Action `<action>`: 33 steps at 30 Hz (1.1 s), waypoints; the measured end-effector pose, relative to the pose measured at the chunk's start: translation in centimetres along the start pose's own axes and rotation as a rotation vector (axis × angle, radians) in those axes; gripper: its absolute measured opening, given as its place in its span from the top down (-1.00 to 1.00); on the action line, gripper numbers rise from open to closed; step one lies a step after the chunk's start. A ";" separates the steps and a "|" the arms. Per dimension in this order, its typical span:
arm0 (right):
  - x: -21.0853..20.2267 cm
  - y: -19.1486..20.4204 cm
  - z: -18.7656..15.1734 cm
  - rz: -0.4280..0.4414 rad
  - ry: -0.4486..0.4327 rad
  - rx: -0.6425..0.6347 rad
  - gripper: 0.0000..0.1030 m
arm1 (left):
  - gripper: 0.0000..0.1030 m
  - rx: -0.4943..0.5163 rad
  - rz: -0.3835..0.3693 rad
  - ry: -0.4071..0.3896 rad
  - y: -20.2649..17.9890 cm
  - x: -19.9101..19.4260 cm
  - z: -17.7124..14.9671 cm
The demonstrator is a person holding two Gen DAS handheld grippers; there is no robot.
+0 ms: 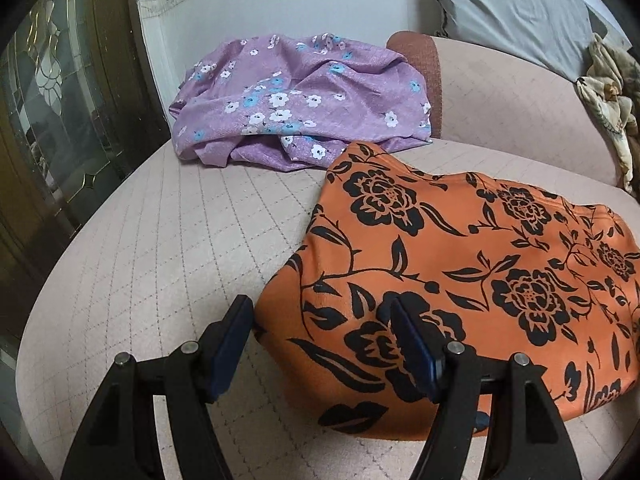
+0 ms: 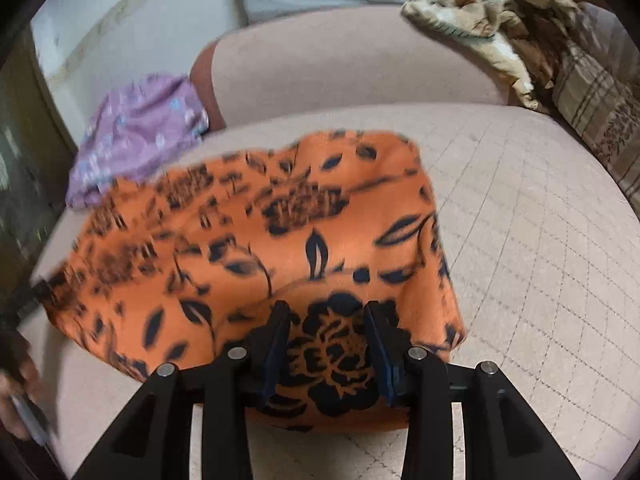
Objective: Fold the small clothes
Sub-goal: 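Smooth the folded blouse bundle with both grippers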
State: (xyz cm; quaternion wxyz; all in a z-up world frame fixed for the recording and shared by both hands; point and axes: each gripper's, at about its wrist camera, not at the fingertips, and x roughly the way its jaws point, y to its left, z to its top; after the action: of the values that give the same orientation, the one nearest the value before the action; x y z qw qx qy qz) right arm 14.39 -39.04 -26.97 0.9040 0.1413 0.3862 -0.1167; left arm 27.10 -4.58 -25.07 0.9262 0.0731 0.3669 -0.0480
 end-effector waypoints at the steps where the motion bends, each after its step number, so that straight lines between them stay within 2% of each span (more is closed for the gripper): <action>1: -0.3 -0.2 0.2 0.004 -0.014 0.010 0.13 | -0.41 0.003 0.003 -0.001 -0.1 0.1 -0.1; 2: -0.6 -0.3 0.4 0.004 -0.021 0.020 0.07 | -0.41 0.006 0.006 -0.001 -0.1 0.1 -0.1; 4: -0.3 -0.4 0.6 -0.003 -0.014 0.033 0.06 | -0.41 0.010 0.013 -0.003 -0.2 0.2 -0.2; 8: 2.6 -0.8 0.1 -0.033 0.098 0.037 0.05 | -0.41 0.018 0.018 -0.003 -0.4 0.3 -0.3; 12: 2.7 -0.1 0.2 -0.060 0.085 -0.007 0.03 | -0.41 0.023 0.025 -0.001 -0.5 0.4 -0.4; 19: 2.1 -1.1 0.1 -0.020 0.095 0.047 0.03 | -0.41 0.017 0.017 -0.013 -0.4 -0.5 -0.7; 25: 0.8 -1.4 0.0 0.023 0.094 0.103 0.03 | -0.41 0.004 -0.006 -0.056 -0.5 -3.6 -0.4; 29: -0.6 -1.6 -0.2 0.052 0.065 0.125 0.03 | -0.41 0.005 -0.020 -0.107 -0.8 -6.2 -0.5; 33: -2.2 -1.9 -0.3 0.076 0.022 0.142 0.03 | -0.41 0.006 -0.029 -0.123 -1.0 -7.6 -0.9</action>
State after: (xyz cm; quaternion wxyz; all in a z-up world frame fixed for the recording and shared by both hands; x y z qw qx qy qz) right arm 12.09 -40.45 -25.89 0.8913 0.2207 0.3811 -0.1078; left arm 20.86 -5.11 -20.55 0.9460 0.0672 0.3101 -0.0669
